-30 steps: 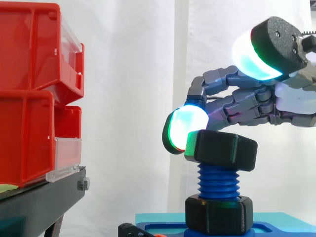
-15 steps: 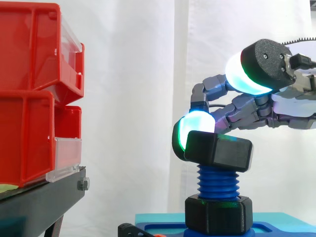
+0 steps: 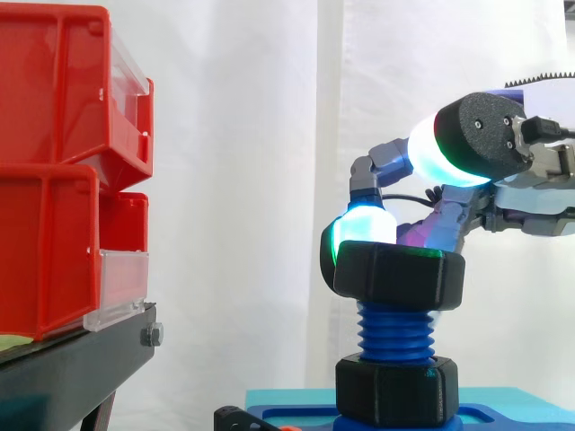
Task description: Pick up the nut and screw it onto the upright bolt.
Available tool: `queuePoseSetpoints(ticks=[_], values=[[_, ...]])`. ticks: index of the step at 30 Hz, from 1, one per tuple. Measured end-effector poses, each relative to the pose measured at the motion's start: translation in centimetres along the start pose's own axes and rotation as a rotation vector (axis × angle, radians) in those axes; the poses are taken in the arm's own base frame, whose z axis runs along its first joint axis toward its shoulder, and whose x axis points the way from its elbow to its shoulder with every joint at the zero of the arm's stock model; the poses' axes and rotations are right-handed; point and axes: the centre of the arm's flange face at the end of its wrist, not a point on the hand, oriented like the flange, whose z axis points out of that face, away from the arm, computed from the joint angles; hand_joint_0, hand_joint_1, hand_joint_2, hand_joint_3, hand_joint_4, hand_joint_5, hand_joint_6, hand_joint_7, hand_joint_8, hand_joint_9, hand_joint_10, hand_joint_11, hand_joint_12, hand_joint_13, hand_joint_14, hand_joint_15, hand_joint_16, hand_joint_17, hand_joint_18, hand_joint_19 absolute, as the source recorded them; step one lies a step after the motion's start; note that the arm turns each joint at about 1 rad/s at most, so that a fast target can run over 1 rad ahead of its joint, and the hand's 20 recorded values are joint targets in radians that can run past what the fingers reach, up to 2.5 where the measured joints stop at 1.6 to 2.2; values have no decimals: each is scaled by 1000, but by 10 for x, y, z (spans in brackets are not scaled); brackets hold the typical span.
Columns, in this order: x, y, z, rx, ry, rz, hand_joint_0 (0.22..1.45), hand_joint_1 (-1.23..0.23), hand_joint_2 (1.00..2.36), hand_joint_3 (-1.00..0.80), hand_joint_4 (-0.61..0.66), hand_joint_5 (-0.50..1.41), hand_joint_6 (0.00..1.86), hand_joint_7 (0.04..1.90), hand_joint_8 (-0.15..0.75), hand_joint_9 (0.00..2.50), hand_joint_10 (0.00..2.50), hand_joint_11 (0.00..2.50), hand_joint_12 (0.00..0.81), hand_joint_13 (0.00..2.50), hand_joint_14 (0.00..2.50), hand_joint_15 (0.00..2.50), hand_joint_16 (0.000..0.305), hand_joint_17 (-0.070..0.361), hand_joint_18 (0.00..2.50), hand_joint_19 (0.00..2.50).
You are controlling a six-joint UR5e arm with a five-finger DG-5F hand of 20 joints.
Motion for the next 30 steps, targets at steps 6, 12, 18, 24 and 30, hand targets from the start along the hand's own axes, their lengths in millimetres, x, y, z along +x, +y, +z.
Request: queuePoseSetpoints(ticks=[6, 12, 18, 24, 30], values=[[-1, -2, 0, -4, 1, 0, 485, -307, 1000, -500, 92, 70, 644, 1194, 156, 1675, 2, 78, 142, 1105, 1, 0, 6, 14, 798, 0], [-3, -6, 1, -2, 0, -1, 486, -302, 1000, -500, 84, 69, 655, 1155, 192, 1852, 9, 299, 147, 1242, 1, 38, 4, 10, 904, 0], [-5, -11, 0, 2, 10, -6, 485, -269, 1000, -500, 81, 66, 666, 1137, 240, 2137, 21, 740, 163, 1366, 3, 90, 5, 11, 977, 50], [-7, -17, -1, 12, 20, -11, 485, -263, 1000, -500, 86, 67, 669, 1128, 249, 2204, 20, 860, 160, 1419, 3, 106, 5, 12, 1027, 89], [-9, -23, -2, 24, 28, -14, 479, -238, 1000, -500, 111, 61, 595, 1290, 279, 2041, 21, 750, 200, 1361, 4, 111, 12, 26, 929, 73]])
